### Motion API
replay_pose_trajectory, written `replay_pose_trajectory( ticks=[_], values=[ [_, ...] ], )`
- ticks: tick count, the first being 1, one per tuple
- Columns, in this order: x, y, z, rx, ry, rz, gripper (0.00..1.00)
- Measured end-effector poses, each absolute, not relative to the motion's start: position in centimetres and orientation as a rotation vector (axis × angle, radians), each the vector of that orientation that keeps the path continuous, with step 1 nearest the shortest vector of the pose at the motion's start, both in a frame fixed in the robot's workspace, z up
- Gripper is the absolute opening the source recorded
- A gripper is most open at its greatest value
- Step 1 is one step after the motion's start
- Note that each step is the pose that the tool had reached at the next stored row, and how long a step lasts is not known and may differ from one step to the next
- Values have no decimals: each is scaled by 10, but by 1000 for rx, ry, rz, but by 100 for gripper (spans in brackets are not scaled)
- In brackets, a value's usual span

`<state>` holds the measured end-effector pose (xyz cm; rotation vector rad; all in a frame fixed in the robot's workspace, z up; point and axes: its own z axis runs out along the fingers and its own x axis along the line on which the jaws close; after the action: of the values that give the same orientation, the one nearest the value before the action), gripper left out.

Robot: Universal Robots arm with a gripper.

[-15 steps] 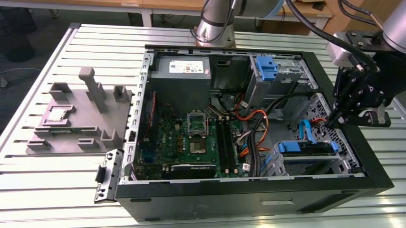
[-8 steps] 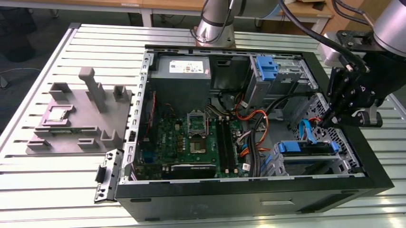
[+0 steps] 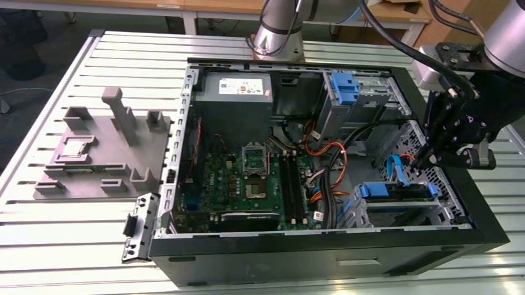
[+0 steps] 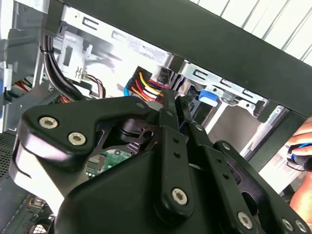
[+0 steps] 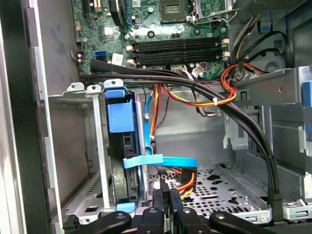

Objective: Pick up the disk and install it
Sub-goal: 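Insert the second disk wire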

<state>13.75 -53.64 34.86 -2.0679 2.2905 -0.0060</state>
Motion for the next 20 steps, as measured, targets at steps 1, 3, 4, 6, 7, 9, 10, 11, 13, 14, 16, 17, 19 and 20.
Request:
replay_pose_trajectory(
  ticks=[1, 3, 4, 6, 7, 9, 10, 11, 13, 14, 16, 17, 19, 20],
  values=[
    [137, -538, 349, -2068, 2291, -6, 17],
    [137, -540, 348, -2068, 2291, -6, 17],
    [137, -542, 348, -2068, 2291, -6, 17],
    [137, -544, 348, -2068, 2291, -6, 17],
    [137, -546, 348, -2068, 2291, -6, 17],
    [136, -549, 348, -2068, 2291, -6, 17],
    [136, -549, 347, -2068, 2291, -6, 17],
    [136, -550, 347, -2067, 2290, -6, 17],
    [135, -550, 347, -2067, 2289, -7, 17],
    [135, -551, 346, -2067, 2288, -8, 17],
    [135, -552, 345, -2069, 2286, -9, 17],
    [135, -553, 345, -2069, 2285, -9, 17],
    [134, -555, 344, -2070, 2284, -10, 17],
    [134, -556, 344, -2071, 2284, -10, 17]
  ],
)
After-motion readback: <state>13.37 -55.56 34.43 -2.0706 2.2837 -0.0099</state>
